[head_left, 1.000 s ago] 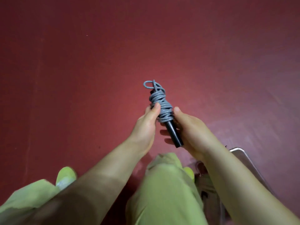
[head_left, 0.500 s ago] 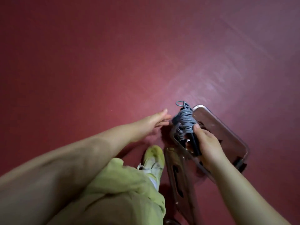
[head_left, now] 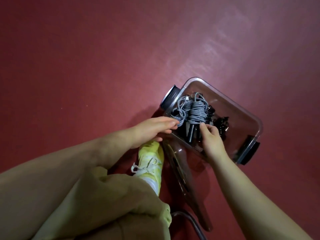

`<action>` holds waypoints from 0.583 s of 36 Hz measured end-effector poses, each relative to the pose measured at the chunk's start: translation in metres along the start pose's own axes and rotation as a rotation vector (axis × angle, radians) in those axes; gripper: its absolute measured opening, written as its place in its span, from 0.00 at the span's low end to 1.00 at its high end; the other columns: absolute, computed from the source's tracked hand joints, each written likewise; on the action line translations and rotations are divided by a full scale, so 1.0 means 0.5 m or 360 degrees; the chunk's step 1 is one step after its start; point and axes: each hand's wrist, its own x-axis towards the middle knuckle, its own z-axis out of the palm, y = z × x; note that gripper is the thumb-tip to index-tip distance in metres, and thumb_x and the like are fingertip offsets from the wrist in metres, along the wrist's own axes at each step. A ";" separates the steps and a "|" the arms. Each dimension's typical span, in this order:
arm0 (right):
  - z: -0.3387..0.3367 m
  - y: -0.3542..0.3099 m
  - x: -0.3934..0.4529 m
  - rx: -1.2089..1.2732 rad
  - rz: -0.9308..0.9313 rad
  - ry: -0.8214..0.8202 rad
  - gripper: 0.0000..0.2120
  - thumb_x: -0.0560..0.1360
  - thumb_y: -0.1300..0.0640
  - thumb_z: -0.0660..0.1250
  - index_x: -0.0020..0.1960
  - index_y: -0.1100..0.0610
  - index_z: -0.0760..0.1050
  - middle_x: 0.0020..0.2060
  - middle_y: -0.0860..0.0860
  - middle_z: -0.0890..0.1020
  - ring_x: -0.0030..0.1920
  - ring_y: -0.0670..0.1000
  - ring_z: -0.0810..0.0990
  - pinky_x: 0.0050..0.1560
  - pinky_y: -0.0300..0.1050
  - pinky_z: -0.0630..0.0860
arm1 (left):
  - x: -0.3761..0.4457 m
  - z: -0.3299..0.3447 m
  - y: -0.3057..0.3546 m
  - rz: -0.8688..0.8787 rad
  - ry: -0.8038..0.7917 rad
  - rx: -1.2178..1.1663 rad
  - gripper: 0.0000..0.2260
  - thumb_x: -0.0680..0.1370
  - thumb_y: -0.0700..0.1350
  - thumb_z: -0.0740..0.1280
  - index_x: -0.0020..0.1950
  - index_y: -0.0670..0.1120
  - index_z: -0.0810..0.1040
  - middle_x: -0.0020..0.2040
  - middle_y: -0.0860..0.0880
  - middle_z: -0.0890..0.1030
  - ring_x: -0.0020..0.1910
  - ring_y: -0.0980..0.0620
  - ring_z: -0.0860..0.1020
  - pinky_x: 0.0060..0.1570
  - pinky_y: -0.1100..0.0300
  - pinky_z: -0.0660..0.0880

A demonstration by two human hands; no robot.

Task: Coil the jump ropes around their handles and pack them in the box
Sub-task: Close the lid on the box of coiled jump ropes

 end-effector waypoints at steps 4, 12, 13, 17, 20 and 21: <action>-0.031 0.019 -0.067 -0.0063 -0.0109 -0.0093 0.13 0.76 0.41 0.64 0.51 0.50 0.74 0.48 0.48 0.80 0.52 0.51 0.79 0.59 0.52 0.75 | -0.003 0.006 -0.014 -0.0006 0.0001 0.0008 0.09 0.81 0.51 0.58 0.56 0.59 0.76 0.59 0.59 0.79 0.60 0.58 0.76 0.62 0.54 0.70; -0.012 0.044 -0.158 -0.0636 -0.0504 -0.0257 0.22 0.63 0.38 0.76 0.47 0.53 0.79 0.48 0.43 0.75 0.55 0.47 0.72 0.56 0.41 0.67 | -0.004 0.011 -0.033 -0.0158 -0.0042 -0.0086 0.17 0.81 0.58 0.50 0.61 0.57 0.75 0.60 0.57 0.80 0.64 0.58 0.73 0.65 0.53 0.66; -0.007 0.046 -0.156 -0.0700 -0.0537 -0.0268 0.18 0.65 0.41 0.77 0.45 0.53 0.79 0.49 0.43 0.74 0.57 0.46 0.69 0.56 0.38 0.64 | -0.005 0.009 -0.033 -0.0163 -0.0040 -0.0090 0.18 0.81 0.59 0.49 0.60 0.58 0.75 0.61 0.57 0.79 0.64 0.57 0.72 0.65 0.52 0.66; 0.003 0.055 -0.135 -0.0777 -0.0596 -0.0294 0.14 0.68 0.49 0.76 0.30 0.47 0.73 0.47 0.45 0.76 0.62 0.46 0.70 0.57 0.38 0.62 | -0.006 0.005 -0.028 -0.0157 -0.0026 -0.0102 0.18 0.80 0.60 0.49 0.57 0.59 0.76 0.60 0.59 0.79 0.63 0.59 0.72 0.65 0.52 0.65; 0.002 0.041 -0.134 -0.0907 -0.0647 -0.0347 0.15 0.70 0.50 0.74 0.30 0.47 0.71 0.47 0.42 0.75 0.60 0.41 0.66 0.58 0.37 0.63 | -0.004 -0.002 -0.032 -0.0128 -0.0012 -0.0097 0.18 0.81 0.60 0.49 0.57 0.59 0.76 0.60 0.60 0.79 0.63 0.62 0.72 0.63 0.54 0.65; 0.002 0.035 -0.133 -0.0951 -0.0676 -0.0369 0.15 0.71 0.50 0.73 0.30 0.46 0.70 0.48 0.42 0.74 0.58 0.40 0.65 0.58 0.37 0.62 | -0.004 -0.005 -0.033 -0.0117 -0.0012 -0.0093 0.17 0.81 0.60 0.49 0.57 0.60 0.76 0.60 0.60 0.79 0.63 0.62 0.72 0.61 0.55 0.65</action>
